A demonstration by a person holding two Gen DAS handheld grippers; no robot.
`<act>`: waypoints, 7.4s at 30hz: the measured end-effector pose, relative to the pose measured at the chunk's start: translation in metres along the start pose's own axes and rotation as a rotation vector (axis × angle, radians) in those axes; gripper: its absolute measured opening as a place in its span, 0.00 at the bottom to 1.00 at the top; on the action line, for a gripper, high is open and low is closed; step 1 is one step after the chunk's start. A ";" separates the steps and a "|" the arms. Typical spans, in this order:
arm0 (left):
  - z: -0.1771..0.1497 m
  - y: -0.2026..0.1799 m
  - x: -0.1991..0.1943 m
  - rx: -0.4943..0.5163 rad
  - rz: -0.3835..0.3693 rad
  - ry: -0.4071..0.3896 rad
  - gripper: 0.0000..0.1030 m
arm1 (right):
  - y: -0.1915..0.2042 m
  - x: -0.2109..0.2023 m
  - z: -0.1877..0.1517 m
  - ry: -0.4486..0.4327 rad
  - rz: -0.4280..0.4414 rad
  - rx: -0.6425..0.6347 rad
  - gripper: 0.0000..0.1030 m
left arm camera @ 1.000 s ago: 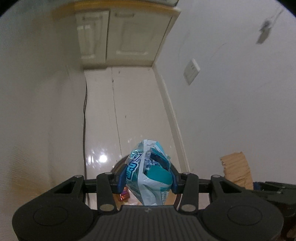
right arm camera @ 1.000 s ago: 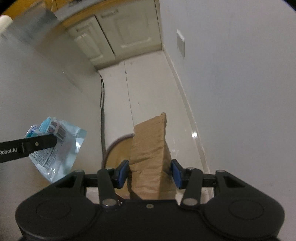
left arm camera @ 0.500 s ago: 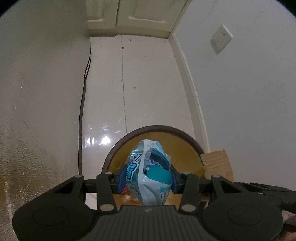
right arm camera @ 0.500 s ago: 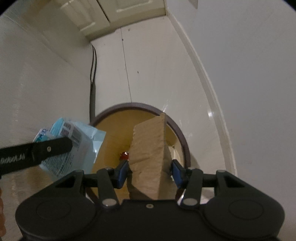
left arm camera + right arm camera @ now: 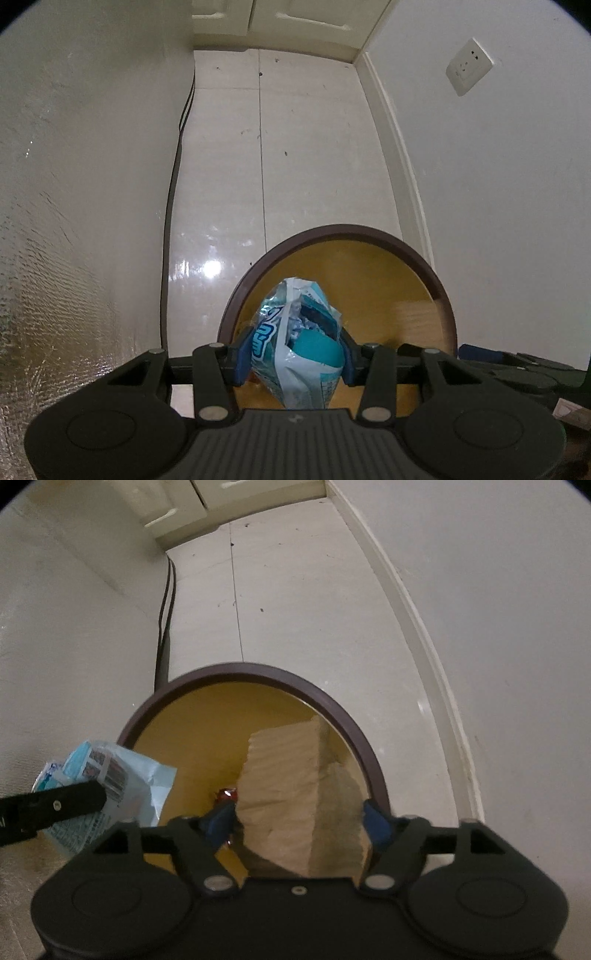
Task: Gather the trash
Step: 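Open the right gripper dropping the brown bag while the left drops the clear packet, then raise both open tools from the bin back over the table, then grasp the blue floral wrapper with the left gripper while the right grips the wooden stick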
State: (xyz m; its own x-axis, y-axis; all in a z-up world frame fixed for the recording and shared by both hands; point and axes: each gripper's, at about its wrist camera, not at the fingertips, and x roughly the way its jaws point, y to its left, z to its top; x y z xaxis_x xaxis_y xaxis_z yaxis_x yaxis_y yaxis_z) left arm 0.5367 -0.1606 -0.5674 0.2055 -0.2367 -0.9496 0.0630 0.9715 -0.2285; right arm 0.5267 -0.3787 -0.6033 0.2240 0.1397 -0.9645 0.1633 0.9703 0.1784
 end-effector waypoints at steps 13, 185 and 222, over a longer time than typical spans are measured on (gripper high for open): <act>0.010 -0.014 0.020 0.033 -0.014 0.026 0.44 | -0.002 0.001 -0.011 -0.012 0.027 -0.016 0.96; 0.035 0.439 -0.642 -0.048 0.216 -0.613 0.99 | 0.576 -0.512 0.006 -0.599 0.136 -0.333 1.00; 0.057 0.464 -0.565 -0.025 0.128 -0.462 0.11 | 0.659 -0.338 0.189 -0.312 0.137 0.002 0.14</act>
State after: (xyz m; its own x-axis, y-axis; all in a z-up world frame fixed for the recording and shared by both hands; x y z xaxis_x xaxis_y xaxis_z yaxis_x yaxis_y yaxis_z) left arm 0.5056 0.4232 -0.1245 0.6231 -0.0911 -0.7768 -0.0128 0.9919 -0.1266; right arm 0.7400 0.1763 -0.1234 0.5274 0.2009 -0.8255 0.1129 0.9465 0.3024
